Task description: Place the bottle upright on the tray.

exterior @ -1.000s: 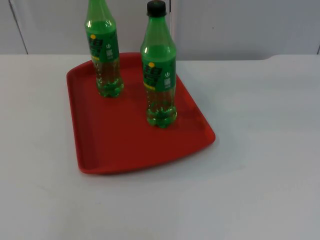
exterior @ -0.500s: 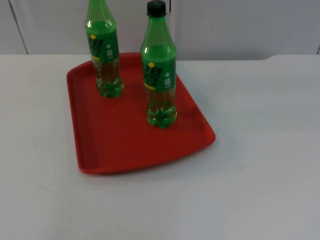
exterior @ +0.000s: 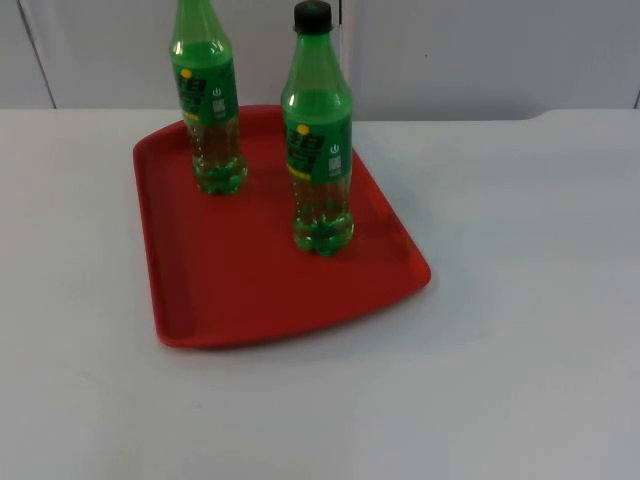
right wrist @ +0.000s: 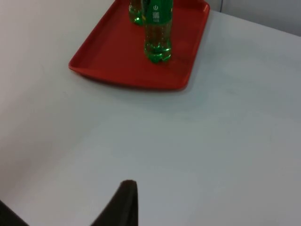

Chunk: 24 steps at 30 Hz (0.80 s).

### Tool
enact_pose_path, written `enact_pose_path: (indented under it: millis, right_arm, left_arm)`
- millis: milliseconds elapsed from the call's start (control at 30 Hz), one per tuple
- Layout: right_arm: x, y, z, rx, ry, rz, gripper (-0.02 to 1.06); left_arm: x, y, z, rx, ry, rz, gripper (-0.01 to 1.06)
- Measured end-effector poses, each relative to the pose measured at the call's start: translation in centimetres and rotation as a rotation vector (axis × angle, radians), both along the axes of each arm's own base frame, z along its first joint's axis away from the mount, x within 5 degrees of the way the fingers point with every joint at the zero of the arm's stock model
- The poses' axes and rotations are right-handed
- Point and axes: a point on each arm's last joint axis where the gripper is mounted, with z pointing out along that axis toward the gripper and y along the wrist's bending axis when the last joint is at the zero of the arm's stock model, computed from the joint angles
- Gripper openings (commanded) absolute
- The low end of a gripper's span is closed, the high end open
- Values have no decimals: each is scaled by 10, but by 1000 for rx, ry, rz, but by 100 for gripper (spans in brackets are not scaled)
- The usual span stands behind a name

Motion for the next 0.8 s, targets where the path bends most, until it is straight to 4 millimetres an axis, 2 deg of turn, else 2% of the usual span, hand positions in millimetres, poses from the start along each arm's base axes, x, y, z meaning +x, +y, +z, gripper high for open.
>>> enact_pose_path:
  millis: [800]
  right_arm:
    - [0, 0, 0, 0, 0, -20, 105]
  left_arm:
    - [0, 0, 0, 0, 2, 0, 105]
